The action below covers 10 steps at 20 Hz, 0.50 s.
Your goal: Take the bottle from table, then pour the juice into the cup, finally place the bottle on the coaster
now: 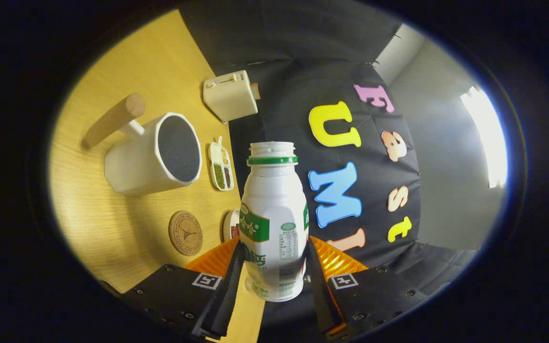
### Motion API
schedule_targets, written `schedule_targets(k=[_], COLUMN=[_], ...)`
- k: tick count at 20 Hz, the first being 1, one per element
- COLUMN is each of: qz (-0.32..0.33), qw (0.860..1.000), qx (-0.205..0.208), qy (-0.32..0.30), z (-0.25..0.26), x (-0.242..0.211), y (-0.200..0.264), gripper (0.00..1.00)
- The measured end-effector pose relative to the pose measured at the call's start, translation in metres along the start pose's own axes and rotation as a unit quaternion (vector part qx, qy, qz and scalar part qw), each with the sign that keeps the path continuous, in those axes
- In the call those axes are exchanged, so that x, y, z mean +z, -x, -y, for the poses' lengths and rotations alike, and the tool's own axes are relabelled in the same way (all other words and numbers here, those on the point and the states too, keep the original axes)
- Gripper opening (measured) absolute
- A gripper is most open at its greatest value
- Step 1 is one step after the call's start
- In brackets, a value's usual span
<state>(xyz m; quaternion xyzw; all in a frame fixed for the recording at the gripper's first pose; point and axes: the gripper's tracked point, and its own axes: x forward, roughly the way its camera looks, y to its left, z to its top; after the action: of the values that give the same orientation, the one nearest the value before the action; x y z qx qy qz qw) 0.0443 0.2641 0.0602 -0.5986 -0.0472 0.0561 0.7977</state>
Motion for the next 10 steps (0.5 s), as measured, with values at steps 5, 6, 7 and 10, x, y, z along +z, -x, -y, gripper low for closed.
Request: schedule_targets(k=[5, 6, 7, 10], qz=[0.001, 0.001, 0.002, 0.009], qw=[0.989, 0.986, 0.981, 0.965], qx=[0.024, 0.027, 0.03, 0.045], qy=[-0.143, -0.167, -0.19, -0.26], z=[0.004, 0.011, 0.014, 0.018], x=[-0.001, -0.002, -0.001, 0.0], y=[0.0, -0.006, -0.005, -0.006], gripper=[0.69, 0.68, 0.68, 0.68])
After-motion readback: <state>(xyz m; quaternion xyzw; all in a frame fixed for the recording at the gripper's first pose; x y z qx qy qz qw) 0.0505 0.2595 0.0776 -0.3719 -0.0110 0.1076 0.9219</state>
